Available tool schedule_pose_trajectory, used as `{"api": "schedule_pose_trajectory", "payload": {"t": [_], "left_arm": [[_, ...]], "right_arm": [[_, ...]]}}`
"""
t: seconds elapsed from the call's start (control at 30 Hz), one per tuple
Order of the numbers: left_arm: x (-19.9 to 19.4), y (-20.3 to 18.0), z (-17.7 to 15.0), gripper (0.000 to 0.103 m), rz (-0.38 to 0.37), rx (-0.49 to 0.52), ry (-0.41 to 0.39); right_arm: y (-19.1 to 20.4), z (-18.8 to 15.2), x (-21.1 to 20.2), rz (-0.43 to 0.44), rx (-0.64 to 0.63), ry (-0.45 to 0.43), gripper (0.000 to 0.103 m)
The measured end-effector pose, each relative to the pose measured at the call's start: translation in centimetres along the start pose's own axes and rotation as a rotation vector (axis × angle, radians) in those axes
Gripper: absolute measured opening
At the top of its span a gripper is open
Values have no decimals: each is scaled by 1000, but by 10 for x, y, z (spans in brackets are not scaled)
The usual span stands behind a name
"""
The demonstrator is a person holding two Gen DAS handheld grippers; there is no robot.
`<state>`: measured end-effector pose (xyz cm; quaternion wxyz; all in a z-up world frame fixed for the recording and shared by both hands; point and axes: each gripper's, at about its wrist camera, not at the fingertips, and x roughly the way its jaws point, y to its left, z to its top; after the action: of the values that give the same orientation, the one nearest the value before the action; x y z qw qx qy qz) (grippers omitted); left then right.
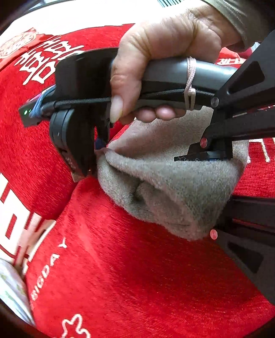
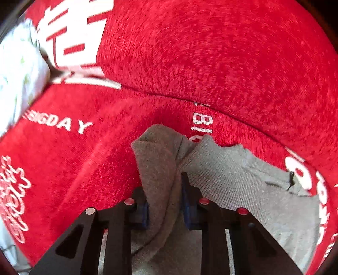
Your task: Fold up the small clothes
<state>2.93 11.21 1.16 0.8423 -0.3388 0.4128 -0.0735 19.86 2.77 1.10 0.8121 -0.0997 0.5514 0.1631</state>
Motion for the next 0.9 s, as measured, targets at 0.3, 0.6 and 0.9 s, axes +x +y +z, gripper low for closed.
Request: {"api": "schedule_pose_trajectory", "payload": {"t": [0.3,0.6,0.9], "left_arm": [[-4,-32,-1,9,54,109,-48],[-5,-63,-10,9,94,226,-80],[1,-96,-29,9,150,300,-94]], "right_arm": [[-58,-12,-21,244,167,-71,26],[-111,-33,-41,441,306,-159,26],[-164,-61,-60,573,374,-256,26]]}}
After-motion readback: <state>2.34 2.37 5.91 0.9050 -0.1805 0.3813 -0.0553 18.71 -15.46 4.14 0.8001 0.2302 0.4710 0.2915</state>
